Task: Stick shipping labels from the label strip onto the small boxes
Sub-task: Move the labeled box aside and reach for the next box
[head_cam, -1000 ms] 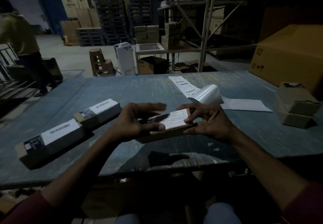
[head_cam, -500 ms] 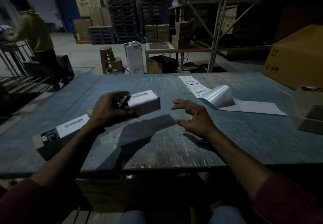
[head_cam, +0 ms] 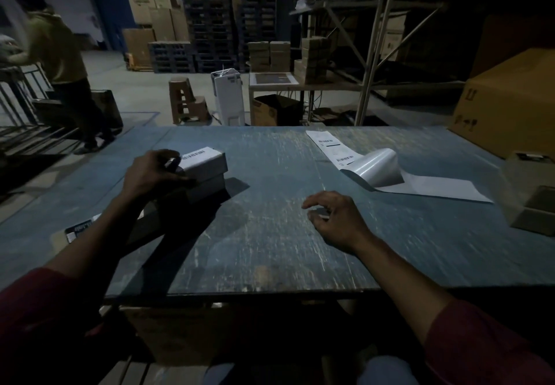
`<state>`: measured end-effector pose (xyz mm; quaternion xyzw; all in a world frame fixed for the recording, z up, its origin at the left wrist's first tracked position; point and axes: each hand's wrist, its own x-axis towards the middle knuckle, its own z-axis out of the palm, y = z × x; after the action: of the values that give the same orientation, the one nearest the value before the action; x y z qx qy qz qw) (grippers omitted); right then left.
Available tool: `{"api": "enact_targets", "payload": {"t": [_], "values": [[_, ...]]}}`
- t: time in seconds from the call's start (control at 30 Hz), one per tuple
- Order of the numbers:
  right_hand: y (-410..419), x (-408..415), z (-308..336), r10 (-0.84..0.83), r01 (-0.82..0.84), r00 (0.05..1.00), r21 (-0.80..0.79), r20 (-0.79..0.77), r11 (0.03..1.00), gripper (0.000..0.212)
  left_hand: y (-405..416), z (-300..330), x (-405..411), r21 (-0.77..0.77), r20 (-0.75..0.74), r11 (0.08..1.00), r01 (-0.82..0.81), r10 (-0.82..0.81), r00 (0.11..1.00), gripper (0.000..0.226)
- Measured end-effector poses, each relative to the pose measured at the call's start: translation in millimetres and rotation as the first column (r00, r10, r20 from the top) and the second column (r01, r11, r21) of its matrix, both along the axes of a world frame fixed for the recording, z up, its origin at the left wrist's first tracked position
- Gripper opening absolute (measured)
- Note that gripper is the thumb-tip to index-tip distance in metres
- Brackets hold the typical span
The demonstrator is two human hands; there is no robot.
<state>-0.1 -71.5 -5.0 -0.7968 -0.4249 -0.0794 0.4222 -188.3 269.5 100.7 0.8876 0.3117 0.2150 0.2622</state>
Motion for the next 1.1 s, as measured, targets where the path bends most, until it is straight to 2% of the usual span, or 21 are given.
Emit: {"api": "enact_targets", "payload": {"t": [0.07,0.17,0.2,0.27,0.33,0.4,0.47,0.63,0.77,0.87,0.93,1.0,1.1], "values": [[-0.1,0.0,0.1,-0.003,0.004,0.999,-0.031,0.032,1.0,0.032,-1.5,3.6,1.1,0.065,-0.056,0.998,0.012,-0.008,0.998,0.048],[0.6,-1.0,-0.1,-0.011,0.016,0.997,-0.076,0.074,0.997,0.03,-3.7,5.7,5.0,0.137,-0.101,0.99,-0.028,0.042,0.994,0.041],[0.8,-1.7,0.5,-0.013,0.02,0.997,-0.089,0.081,0.996,0.029,-3.8,5.1,6.4,0.151,-0.13,0.988,-0.042,0.062,0.99,0.046],[0.6,-2.2,1.0,-0.017,0.025,0.997,-0.102,0.076,0.994,0.028,-5.3,3.0,10.2,0.217,-0.234,0.973,-0.072,0.124,0.964,0.073],[-0.2,-3.7,1.3,-0.025,0.031,0.998,-0.107,0.058,0.994,0.027,-16.6,0.3,13.7,0.336,-0.208,0.935,-0.111,0.189,0.96,0.095],[-2.5,-5.5,2.9,-0.045,0.048,0.998,-0.086,0.041,0.995,0.028,-38.2,-2.4,19.6,0.431,-0.045,0.899,-0.076,0.106,0.993,0.086],[-9.0,-8.7,8.8,-0.086,0.087,0.996,-0.055,0.02,0.995,0.026,-65.9,-10.8,31.0,0.421,0.067,0.907,0.034,-0.069,0.995,0.068],[-62.7,-9.5,38.9,-0.285,0.277,0.954,0.089,0.091,0.957,0.016,-166.9,-43.9,87.5,0.18,0.061,0.927,0.329,-0.345,0.937,0.047],[-142.1,14.0,68.9,-0.54,0.528,0.827,0.113,0.155,0.841,0.018,-261.9,-67.1,136.4,0.113,-0.017,0.862,0.494,-0.495,0.869,0.053],[-208.1,26.6,92.0,-0.692,0.687,0.702,0.096,0.171,0.72,0.023,-301.3,-90.6,147.2,0.234,-0.069,0.857,0.46,-0.457,0.887,0.041],[-246.9,33.5,100.8,-0.82,0.827,0.55,0.032,0.16,0.561,0.033,-305.9,-100.6,149.8,0.312,-0.122,0.833,0.457,-0.442,0.889,0.038],[-274.4,45.2,101.2,-0.91,0.912,0.409,-0.008,0.069,0.41,0.051,-303.6,-104.9,151.2,0.329,-0.122,0.825,0.46,-0.446,0.886,0.038],[-291.3,68.3,99.3,-0.941,0.94,0.314,-0.096,-0.127,0.327,0.083,-303.0,-107.0,150.2,0.349,-0.094,0.818,0.457,-0.455,0.886,0.036]]}}
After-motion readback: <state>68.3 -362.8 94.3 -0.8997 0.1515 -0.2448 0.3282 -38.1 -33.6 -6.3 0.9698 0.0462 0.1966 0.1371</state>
